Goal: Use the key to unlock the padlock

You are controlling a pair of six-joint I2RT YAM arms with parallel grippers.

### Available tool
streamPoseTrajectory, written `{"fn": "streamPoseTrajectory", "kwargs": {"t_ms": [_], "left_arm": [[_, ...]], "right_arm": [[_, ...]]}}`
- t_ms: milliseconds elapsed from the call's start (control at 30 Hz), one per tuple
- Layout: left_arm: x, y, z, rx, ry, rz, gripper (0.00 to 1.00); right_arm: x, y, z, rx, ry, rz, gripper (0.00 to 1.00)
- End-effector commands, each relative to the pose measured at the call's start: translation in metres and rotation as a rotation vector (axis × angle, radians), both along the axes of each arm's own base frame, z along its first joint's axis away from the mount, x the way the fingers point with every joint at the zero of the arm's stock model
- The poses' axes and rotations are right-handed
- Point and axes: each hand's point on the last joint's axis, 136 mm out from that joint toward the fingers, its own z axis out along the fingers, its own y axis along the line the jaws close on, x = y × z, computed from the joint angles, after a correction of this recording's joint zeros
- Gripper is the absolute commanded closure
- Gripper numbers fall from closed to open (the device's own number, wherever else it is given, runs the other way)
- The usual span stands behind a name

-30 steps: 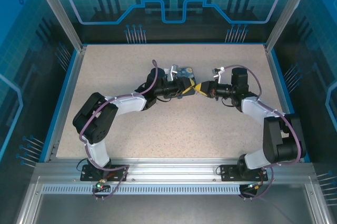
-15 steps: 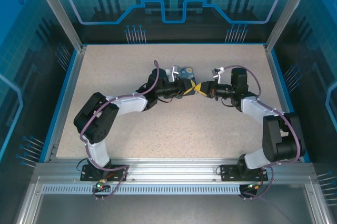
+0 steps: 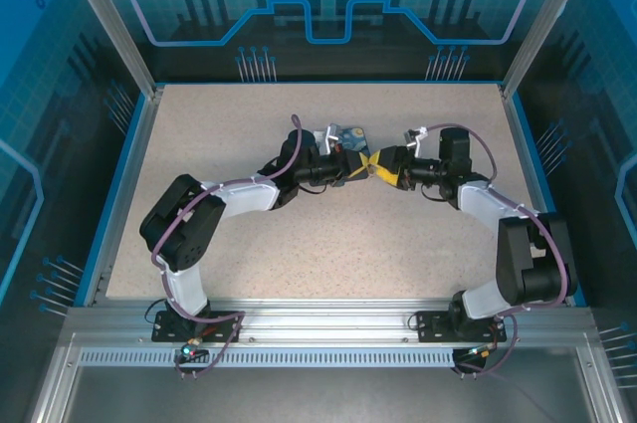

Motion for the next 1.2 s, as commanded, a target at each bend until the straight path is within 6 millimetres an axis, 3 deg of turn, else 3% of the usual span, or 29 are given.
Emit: {"fn": "streamPoseTrajectory", "kwargs": {"t_ms": [0, 167, 333, 467, 733, 800, 933, 1167], "left_arm": [[0.006, 0.005, 0.021, -0.019, -0.054, 0.019, 1.0], [0.012, 0.014, 0.033, -0.026, -0.08, 0.04, 1.0], [0.019, 0.022, 0.049, -0.03, -0.117, 0.071, 1.0], [0.024, 0.025, 0.059, -0.038, -0.135, 0.095, 1.0], [0.033, 0.035, 0.067, -0.045, -0.14, 0.159, 1.0], [0.035, 0.039, 0.066, -0.043, -0.137, 0.191, 1.0], [0.04, 0.048, 0.065, -0.048, -0.116, 0.255, 1.0], [0.045, 0.061, 0.057, -0.074, -0.056, 0.349, 1.0]], "right_arm": [[0.01, -0.02, 0.016, -0.038, -0.035, -0.069, 0.0], [0.015, -0.039, 0.02, -0.223, -0.018, -0.134, 0.0], [0.03, -0.069, -0.003, -0.321, 0.141, -0.291, 0.0], [0.038, -0.069, -0.001, -0.314, 0.079, -0.312, 0.0], [0.055, -0.027, 0.019, -0.024, 0.003, -0.225, 0.01], [0.058, -0.013, 0.034, 0.027, -0.046, -0.207, 0.12], [0.055, 0.008, 0.043, 0.113, -0.081, -0.186, 0.32], [0.051, 0.03, 0.047, 0.191, -0.116, -0.176, 0.46]]}}
